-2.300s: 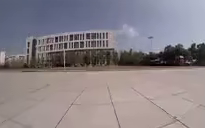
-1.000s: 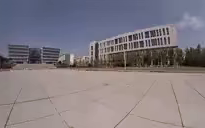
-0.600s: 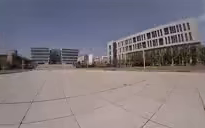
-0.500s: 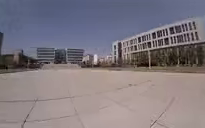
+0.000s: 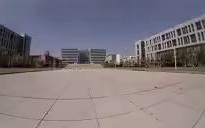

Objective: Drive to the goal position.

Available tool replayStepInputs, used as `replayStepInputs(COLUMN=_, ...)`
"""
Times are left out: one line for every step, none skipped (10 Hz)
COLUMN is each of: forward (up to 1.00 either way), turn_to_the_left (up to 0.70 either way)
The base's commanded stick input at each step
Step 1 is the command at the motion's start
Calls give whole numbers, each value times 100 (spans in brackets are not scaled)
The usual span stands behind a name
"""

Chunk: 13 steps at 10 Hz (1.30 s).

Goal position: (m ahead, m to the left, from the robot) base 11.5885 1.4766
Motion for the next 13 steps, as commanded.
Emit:
replayStepInputs(forward=4, turn_to_the_left=0)
replayStepInputs(forward=4, turn_to_the_left=0)
replayStepInputs(forward=4, turn_to_the_left=0)
replayStepInputs(forward=4, turn_to_the_left=0)
replayStepInputs(forward=4, turn_to_the_left=0)
replayStepInputs(forward=4, turn_to_the_left=0)
replayStepInputs(forward=4, turn_to_the_left=0)
replayStepInputs(forward=4, turn_to_the_left=0)
replayStepInputs(forward=4, turn_to_the_left=0)
replayStepInputs(forward=4, turn_to_the_left=0)
replayStepInputs(forward=4, turn_to_the_left=0)
replayStepInputs(forward=4, turn_to_the_left=0)
replayStepInputs(forward=4, turn_to_the_left=0)
